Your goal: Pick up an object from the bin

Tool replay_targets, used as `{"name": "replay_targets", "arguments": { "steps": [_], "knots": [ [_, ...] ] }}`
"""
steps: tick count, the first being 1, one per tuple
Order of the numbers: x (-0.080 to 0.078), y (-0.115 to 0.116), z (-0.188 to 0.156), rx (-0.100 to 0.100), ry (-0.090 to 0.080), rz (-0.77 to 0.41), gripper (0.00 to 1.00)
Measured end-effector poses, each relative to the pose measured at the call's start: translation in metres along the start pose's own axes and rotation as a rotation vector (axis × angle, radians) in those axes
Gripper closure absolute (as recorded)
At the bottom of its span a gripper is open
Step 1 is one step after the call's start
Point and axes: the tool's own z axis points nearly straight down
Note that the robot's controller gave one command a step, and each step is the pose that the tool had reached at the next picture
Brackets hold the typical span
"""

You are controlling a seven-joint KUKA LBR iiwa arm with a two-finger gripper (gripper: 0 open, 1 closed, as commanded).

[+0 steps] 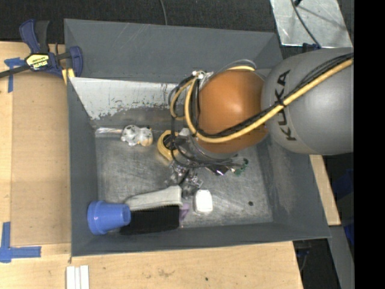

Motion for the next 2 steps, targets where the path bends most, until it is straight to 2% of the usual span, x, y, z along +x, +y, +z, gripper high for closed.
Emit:
{"name": "replay_targets", "arguments": {
  "steps": [1,2],
  "knots": [
    [0.010,0.006,-0.003,-0.020,0.023,0.010,1.00],
    [0.008,-0.008,-0.002,0.001,-0.001,0.071,1.00]
  ]
}}
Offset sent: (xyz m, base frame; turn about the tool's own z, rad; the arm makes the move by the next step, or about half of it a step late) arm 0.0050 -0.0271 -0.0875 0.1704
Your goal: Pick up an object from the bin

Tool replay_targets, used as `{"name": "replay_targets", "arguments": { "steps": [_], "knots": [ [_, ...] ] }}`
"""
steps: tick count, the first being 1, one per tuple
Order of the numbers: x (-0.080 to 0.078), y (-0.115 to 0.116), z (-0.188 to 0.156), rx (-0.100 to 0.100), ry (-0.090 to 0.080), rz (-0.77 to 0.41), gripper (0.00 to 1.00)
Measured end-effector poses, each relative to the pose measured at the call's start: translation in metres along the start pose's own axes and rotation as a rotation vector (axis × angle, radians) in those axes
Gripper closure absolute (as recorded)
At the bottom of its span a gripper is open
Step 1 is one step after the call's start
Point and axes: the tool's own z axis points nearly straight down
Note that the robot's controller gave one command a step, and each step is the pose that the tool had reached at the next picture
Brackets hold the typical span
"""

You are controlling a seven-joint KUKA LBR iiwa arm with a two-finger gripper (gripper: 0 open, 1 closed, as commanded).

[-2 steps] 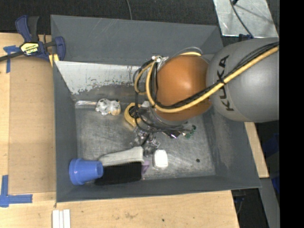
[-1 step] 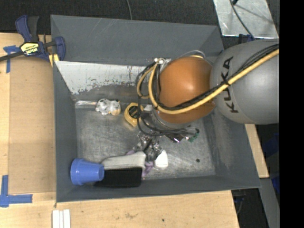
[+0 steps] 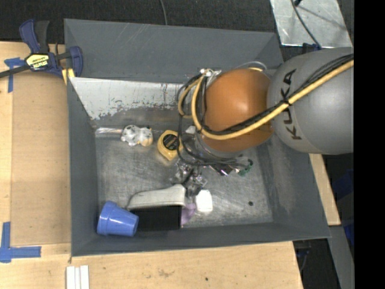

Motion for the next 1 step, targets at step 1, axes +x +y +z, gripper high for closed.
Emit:
{"name": "replay_targets", "arguments": {
  "steps": [1],
  "knots": [
    [0.0051,0.0115,-0.0139,-0.014,0.020,0.015,1.00]
  ]
}}
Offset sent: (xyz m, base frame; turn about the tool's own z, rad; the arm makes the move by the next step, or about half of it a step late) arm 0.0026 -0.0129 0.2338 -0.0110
